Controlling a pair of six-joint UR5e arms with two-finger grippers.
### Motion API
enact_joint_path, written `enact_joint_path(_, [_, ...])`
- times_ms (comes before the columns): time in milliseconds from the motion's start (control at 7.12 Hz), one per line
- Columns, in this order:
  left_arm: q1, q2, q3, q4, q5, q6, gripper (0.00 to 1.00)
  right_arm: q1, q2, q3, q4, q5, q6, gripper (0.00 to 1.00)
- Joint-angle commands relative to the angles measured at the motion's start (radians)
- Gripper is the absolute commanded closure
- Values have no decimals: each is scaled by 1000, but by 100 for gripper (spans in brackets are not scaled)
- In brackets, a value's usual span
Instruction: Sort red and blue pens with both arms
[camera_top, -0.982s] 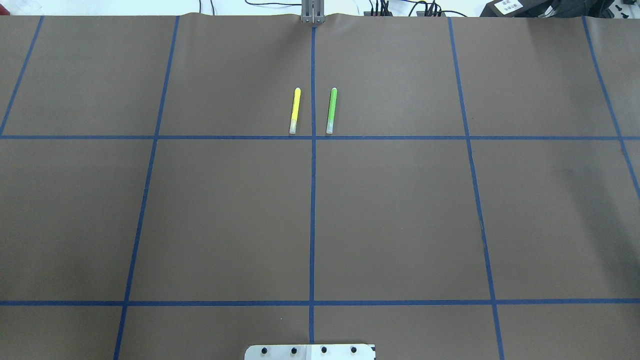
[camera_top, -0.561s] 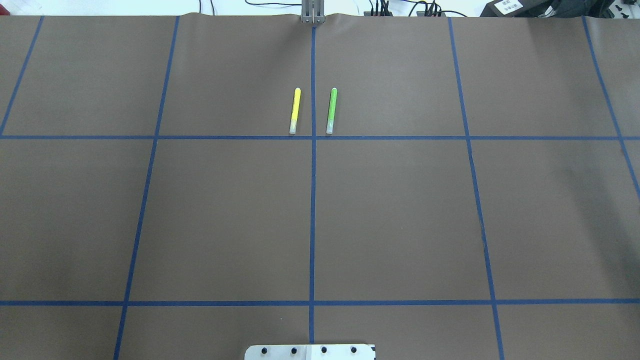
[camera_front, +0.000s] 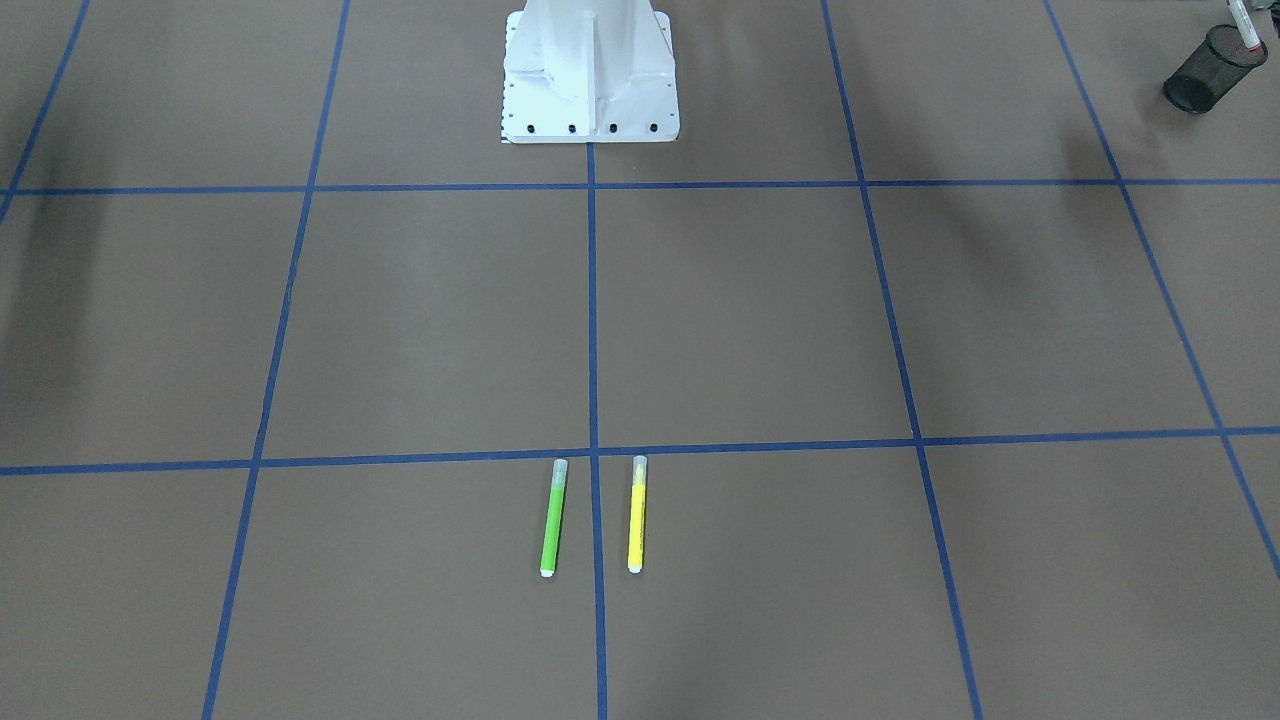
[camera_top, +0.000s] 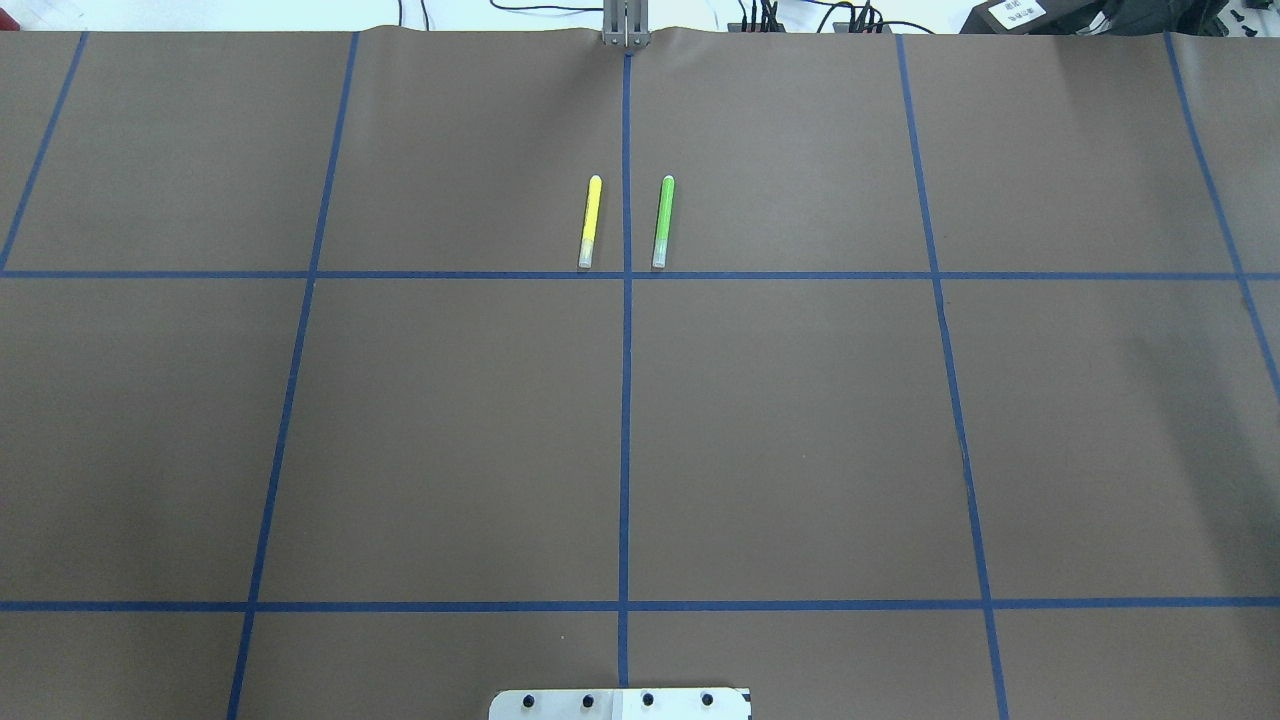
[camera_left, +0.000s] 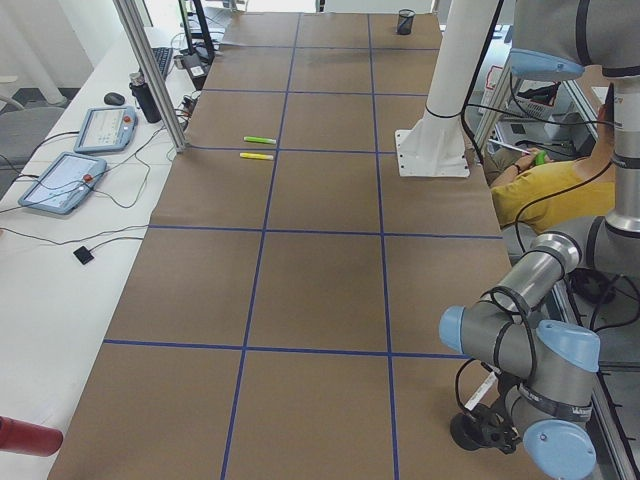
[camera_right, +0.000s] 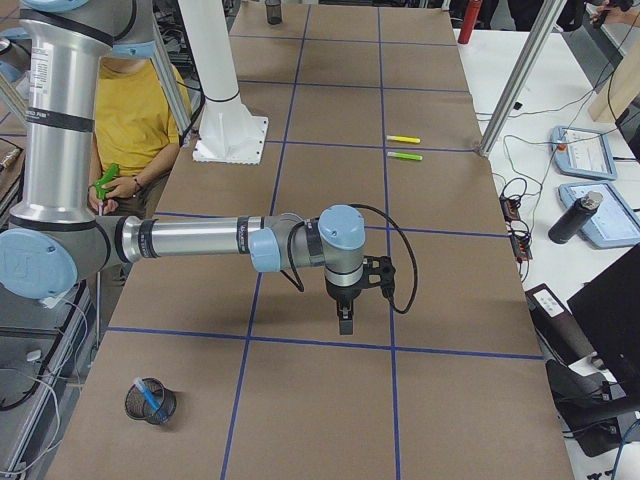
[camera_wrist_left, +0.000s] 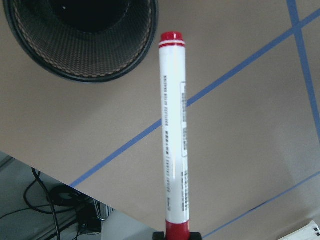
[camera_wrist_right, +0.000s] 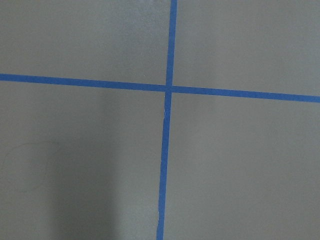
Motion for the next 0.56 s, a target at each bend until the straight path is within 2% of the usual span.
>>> enact_joint_path(0, [-166,-54,0,-59,171,-29,100,0,-5,-1,10,3,-1,0])
enact_joint_path(421, [-216,-54,32,-35,184,-88,100,0,-3,2,10,3,-4,0])
